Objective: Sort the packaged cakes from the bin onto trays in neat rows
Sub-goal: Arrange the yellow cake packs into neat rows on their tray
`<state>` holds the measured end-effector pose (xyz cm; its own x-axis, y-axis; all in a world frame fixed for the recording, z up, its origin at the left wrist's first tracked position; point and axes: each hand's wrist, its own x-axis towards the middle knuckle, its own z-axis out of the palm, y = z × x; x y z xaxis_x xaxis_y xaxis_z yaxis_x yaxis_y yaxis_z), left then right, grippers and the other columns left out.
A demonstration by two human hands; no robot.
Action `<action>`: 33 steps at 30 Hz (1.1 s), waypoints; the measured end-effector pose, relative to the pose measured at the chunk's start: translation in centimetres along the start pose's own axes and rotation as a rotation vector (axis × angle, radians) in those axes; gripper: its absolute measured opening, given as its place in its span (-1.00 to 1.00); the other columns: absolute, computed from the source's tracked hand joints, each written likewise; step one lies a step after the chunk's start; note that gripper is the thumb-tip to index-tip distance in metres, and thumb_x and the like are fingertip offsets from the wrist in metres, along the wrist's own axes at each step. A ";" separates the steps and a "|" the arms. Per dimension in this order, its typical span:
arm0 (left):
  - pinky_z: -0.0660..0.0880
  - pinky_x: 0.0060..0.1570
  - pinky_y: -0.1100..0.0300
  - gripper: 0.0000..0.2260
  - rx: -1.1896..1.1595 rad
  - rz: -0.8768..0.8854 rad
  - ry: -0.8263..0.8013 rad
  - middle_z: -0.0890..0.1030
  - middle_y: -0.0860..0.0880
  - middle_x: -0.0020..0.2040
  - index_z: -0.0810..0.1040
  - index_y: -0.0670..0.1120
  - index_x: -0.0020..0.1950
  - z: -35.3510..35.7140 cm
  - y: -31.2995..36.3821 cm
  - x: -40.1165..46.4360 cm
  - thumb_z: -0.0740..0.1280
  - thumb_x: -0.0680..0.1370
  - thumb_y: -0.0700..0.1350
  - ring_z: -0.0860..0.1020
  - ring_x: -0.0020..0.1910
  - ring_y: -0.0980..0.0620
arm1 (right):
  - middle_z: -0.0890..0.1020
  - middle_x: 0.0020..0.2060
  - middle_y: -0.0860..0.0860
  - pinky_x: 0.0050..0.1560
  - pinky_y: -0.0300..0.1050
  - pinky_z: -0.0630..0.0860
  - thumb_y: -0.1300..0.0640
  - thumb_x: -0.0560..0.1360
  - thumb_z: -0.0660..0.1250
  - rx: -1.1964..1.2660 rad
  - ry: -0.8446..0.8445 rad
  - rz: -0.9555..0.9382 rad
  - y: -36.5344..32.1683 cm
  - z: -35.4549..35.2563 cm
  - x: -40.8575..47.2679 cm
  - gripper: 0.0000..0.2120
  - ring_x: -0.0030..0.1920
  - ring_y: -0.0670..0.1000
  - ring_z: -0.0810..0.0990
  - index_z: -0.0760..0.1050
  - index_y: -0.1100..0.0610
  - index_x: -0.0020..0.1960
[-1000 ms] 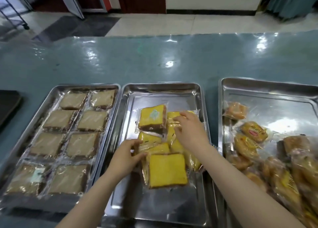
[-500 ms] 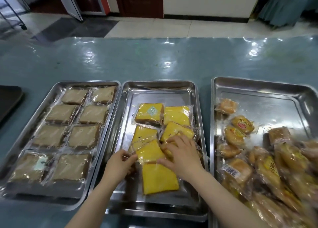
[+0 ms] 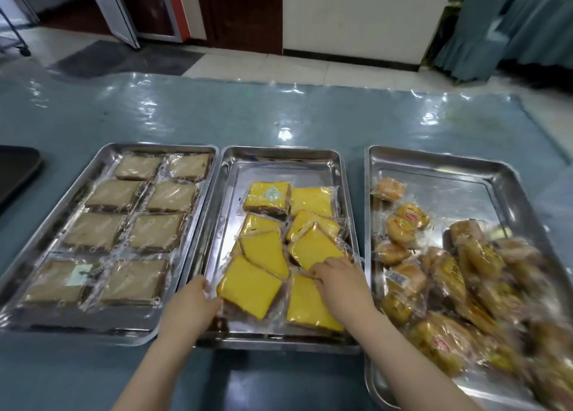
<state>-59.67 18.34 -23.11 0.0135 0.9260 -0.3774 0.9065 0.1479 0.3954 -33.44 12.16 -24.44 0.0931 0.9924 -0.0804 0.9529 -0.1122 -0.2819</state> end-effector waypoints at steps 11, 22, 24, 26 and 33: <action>-0.20 0.43 -0.03 -0.38 0.371 0.526 -0.036 -0.26 -0.06 0.54 -0.15 0.13 0.53 4.6 2.3 -1.4 0.12 0.58 0.17 -0.24 0.50 -0.14 | -0.09 0.55 -0.06 0.42 0.06 -0.38 -0.29 0.52 0.12 -0.107 -0.211 -0.146 -1.1 2.8 -2.9 -0.21 0.50 -0.03 -0.27 -0.17 -0.01 0.56; 0.14 0.39 -0.10 -0.44 0.291 0.321 0.012 0.13 -0.08 0.51 0.07 0.15 0.48 4.7 1.9 -2.1 0.17 0.53 0.19 0.05 0.48 -0.15 | 0.18 0.51 -0.07 0.47 -0.02 -0.10 -0.21 0.57 0.09 0.104 0.024 -0.013 -0.7 2.3 -0.8 -0.51 0.52 -0.01 0.01 0.25 -0.10 0.46; 0.01 0.42 -0.14 -0.49 0.284 0.350 0.081 0.11 -0.08 0.52 0.14 0.13 0.46 4.4 2.5 -1.6 0.14 0.54 0.20 -0.01 0.50 -0.13 | 0.13 0.53 -0.05 0.46 -0.05 -0.12 -0.19 0.59 0.06 0.100 0.046 0.053 -0.1 1.9 0.1 -0.50 0.53 0.01 -0.03 0.20 -0.07 0.49; -0.01 0.44 -0.07 -0.50 0.265 0.449 0.132 0.06 -0.06 0.54 0.15 0.10 0.48 4.1 3.4 -0.7 0.10 0.56 0.19 -0.04 0.51 -0.10 | 0.05 0.54 -0.05 0.43 -0.06 -0.19 -0.20 0.60 0.01 0.058 -0.021 0.056 0.3 1.8 1.0 -0.47 0.53 0.02 -0.10 0.12 -0.06 0.52; 0.02 0.42 -0.13 -0.38 0.298 0.397 -0.129 -0.23 -0.13 0.54 -0.15 0.13 0.53 4.8 8.2 4.1 0.11 0.58 0.18 -0.21 0.47 -0.31 | 0.03 0.55 -0.01 0.49 -0.05 -0.08 -0.02 0.64 0.07 0.190 -0.100 0.040 0.5 1.5 5.3 -0.53 0.53 0.04 -0.10 0.12 -0.03 0.52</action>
<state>-50.21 21.65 -25.39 0.4164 0.8376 -0.3538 0.9015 -0.3296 0.2805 -32.88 17.24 -26.43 0.0913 0.9782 -0.1866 0.8767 -0.1679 -0.4508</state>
